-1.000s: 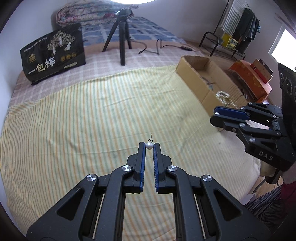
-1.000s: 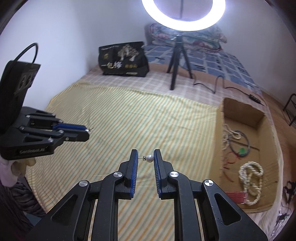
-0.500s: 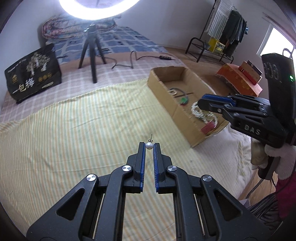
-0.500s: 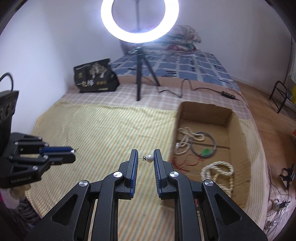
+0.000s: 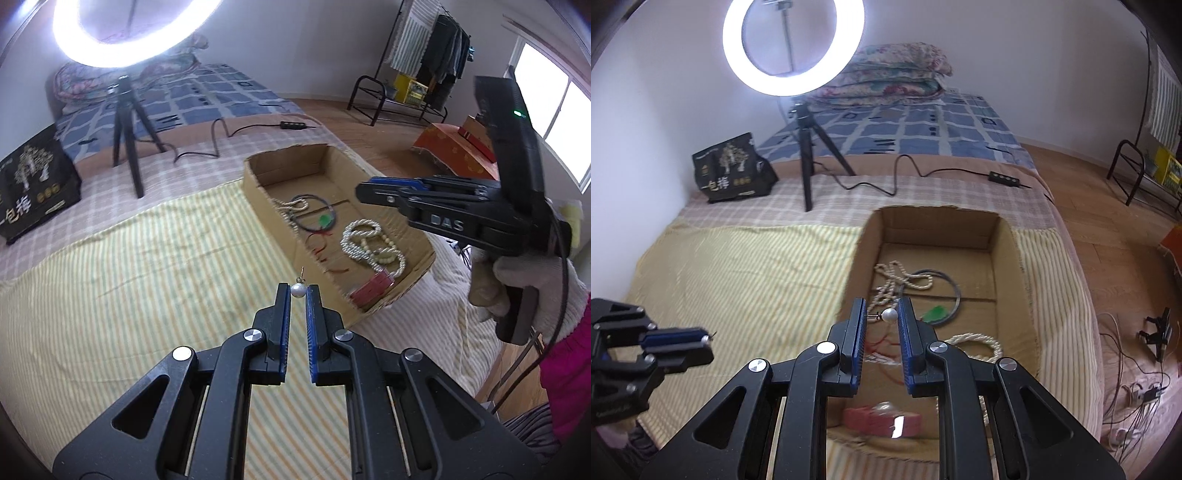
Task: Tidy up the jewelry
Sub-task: 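Carry the pearl earring in the left tool over the cardboard box, then open the left tool to drop the pearl earring into the box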
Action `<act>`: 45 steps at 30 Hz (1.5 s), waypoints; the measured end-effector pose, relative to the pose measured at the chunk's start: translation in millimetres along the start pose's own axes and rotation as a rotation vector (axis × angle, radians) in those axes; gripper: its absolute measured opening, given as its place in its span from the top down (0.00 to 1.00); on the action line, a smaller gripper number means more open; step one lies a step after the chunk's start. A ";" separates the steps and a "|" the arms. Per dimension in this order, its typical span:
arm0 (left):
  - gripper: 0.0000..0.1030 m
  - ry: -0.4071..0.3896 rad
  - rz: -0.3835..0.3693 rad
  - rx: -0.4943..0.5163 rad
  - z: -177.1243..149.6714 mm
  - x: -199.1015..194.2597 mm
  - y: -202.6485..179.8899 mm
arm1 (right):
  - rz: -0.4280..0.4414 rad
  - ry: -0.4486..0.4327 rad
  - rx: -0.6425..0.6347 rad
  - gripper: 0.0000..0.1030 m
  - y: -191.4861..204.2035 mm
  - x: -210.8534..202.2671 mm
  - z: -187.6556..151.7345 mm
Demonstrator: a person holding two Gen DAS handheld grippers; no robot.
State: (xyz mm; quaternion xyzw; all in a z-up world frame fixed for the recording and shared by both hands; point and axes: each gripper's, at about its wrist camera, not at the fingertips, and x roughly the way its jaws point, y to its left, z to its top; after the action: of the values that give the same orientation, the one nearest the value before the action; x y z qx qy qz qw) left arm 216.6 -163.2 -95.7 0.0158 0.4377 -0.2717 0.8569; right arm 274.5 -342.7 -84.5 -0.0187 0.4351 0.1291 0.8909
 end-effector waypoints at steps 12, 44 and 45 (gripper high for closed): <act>0.94 0.023 -0.031 0.054 17.1 38.9 -38.3 | -0.026 -0.008 0.046 0.85 -43.1 21.8 14.3; 0.94 0.006 -0.021 0.090 28.1 62.5 -60.3 | -0.022 -0.021 0.095 0.85 -73.0 55.6 26.6; 0.94 0.004 -0.021 0.090 28.0 61.9 -60.6 | -0.021 -0.020 0.094 0.85 -72.3 55.5 26.8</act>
State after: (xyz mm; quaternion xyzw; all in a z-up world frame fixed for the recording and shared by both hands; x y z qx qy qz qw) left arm 237.3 -250.2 -112.6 0.0504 0.4267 -0.3002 0.8516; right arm 345.6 -396.8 -116.9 0.0196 0.4315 0.0992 0.8964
